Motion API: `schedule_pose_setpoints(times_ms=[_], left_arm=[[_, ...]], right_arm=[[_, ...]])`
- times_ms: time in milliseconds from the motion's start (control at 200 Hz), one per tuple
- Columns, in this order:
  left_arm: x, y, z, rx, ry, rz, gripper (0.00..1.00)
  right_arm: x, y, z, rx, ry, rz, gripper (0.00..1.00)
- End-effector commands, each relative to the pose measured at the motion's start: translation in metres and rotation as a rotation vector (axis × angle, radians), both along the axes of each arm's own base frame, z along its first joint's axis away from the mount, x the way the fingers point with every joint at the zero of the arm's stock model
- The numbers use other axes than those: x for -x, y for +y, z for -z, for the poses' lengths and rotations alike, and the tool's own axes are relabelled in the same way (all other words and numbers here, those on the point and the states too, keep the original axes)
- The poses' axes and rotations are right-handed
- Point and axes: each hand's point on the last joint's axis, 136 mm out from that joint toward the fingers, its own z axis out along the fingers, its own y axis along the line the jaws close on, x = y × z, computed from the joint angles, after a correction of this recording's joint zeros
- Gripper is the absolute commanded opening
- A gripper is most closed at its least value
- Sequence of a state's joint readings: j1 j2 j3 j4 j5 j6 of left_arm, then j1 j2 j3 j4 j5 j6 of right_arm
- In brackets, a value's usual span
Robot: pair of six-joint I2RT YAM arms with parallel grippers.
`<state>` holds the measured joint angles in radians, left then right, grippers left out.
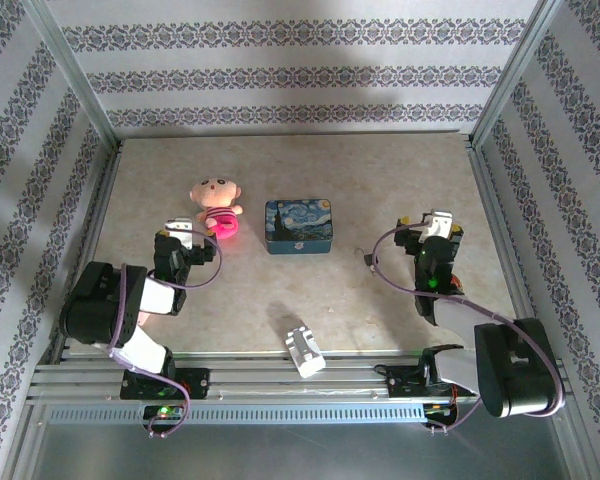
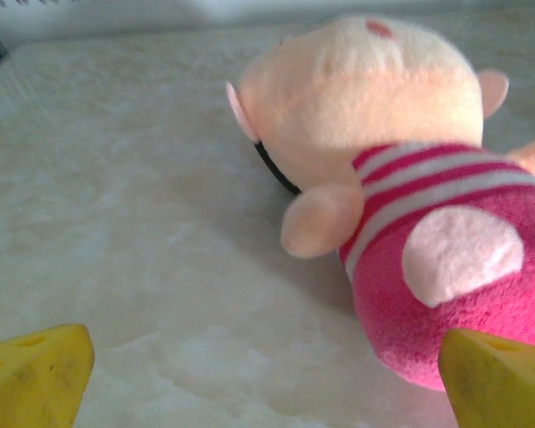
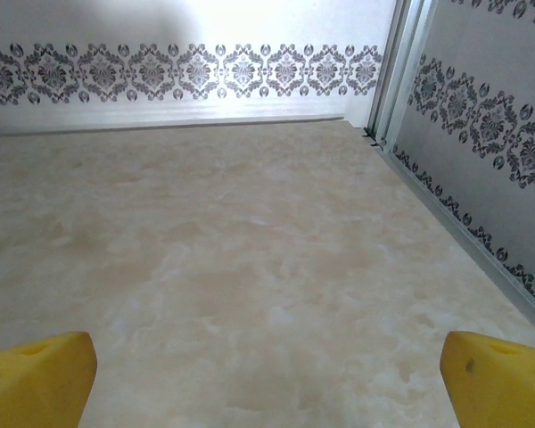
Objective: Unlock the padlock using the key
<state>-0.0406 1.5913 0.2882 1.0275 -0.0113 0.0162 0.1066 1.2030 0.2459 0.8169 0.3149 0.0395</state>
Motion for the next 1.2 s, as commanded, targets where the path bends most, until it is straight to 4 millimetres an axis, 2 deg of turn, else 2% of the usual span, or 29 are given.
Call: schedule_pose_setpoints(times_ms=[0,115,275,375,430,505,545,570,640,745,845,1194], left_arm=[[-0.023,-0.002,-0.018,0.025,-0.02,0.054,0.99],[-0.023,0.005,-0.018,0.075,-0.024,0.055,0.99],[-0.023,0.006,-0.018,0.072,-0.023,0.049,0.99],[-0.022,0.008,-0.018,0.071,-0.027,0.038,0.99],[-0.022,0.007,-0.018,0.071,-0.026,0.042,0.99],[-0.022,0.006,-0.018,0.07,-0.023,0.05,0.99],[-0.023,0.006,-0.018,0.07,-0.025,0.051,0.99],[-0.022,0.006,-0.018,0.07,-0.024,0.05,0.99],[-0.023,0.006,-0.019,0.07,-0.025,0.052,0.99],[-0.023,0.005,-0.018,0.071,-0.023,0.054,0.99],[-0.023,0.005,-0.018,0.07,-0.024,0.054,0.99],[-0.023,0.006,-0.018,0.07,-0.024,0.053,0.99]], right_arm=[[-0.005,0.005,-0.006,0.015,-0.046,-0.031,0.98],[-0.015,0.009,0.003,0.024,-0.034,-0.052,0.98],[-0.029,0.015,0.029,0.025,0.007,-0.087,0.98],[-0.036,0.008,0.031,0.011,0.02,-0.046,0.98],[-0.037,-0.002,0.039,-0.018,0.071,-0.012,0.98],[-0.039,-0.001,0.037,-0.054,0.057,-0.057,0.98],[-0.04,0.014,0.042,-0.049,0.08,-0.152,0.98],[-0.048,0.028,0.033,-0.044,0.062,-0.236,0.98],[-0.045,0.034,0.032,-0.053,0.058,-0.289,0.98],[-0.045,0.032,0.032,-0.059,0.056,-0.284,0.98],[-0.048,0.021,0.033,-0.065,0.064,-0.212,0.98],[-0.048,0.021,0.033,-0.063,0.064,-0.212,0.98]])
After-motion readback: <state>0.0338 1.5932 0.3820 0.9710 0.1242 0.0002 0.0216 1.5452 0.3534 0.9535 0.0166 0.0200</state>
